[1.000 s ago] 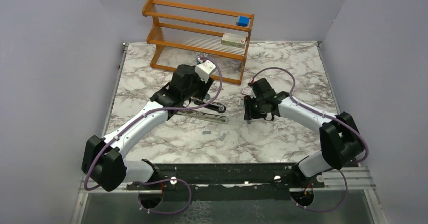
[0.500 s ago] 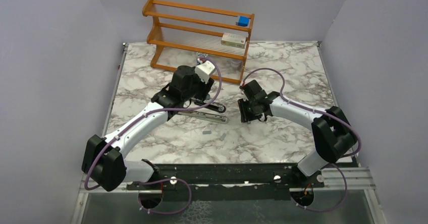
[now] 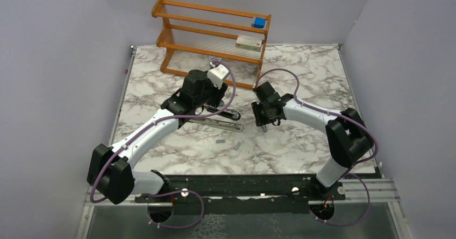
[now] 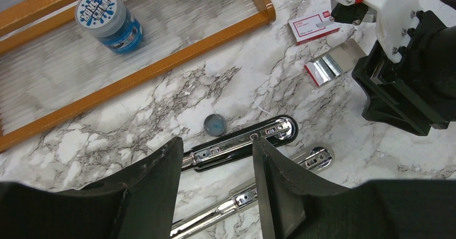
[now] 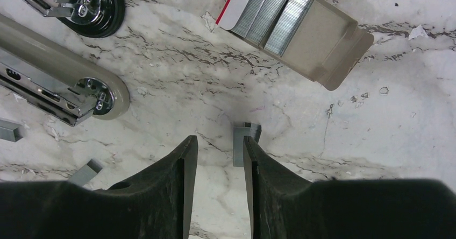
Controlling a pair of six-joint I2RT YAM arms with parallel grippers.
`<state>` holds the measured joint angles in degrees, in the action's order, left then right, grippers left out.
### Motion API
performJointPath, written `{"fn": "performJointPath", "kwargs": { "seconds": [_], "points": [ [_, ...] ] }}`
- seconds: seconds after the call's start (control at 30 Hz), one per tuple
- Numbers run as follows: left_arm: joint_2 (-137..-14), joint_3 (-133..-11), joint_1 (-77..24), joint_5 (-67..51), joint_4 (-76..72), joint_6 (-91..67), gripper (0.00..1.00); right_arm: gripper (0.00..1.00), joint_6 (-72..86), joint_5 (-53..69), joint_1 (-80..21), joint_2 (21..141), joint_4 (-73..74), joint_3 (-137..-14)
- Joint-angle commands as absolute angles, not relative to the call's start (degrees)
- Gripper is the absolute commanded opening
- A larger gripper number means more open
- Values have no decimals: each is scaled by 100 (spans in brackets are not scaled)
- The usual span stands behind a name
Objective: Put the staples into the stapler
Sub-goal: Pick up the staple from the center of the board.
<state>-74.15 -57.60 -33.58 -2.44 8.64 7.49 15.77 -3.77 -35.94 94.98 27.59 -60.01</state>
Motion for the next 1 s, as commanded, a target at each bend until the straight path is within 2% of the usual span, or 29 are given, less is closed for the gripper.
{"fn": "performJointPath", "kwargs": {
  "seconds": [0.0, 0.47, 0.97],
  "points": [
    [-7408, -5689, -3313, -404, 717, 686, 54, 39, 1502, -578, -3629, 9629, 2869, -6141],
    [-7469, -5711, -3313, -482, 746, 734, 54, 39, 1504, -634, -3630, 9781, 2880, -6138],
    [-7477, -5715, -3316, -525, 732, 756, 54, 33, 1453, -697, -3625, 9905, 2978, -6144]
  ]
}}
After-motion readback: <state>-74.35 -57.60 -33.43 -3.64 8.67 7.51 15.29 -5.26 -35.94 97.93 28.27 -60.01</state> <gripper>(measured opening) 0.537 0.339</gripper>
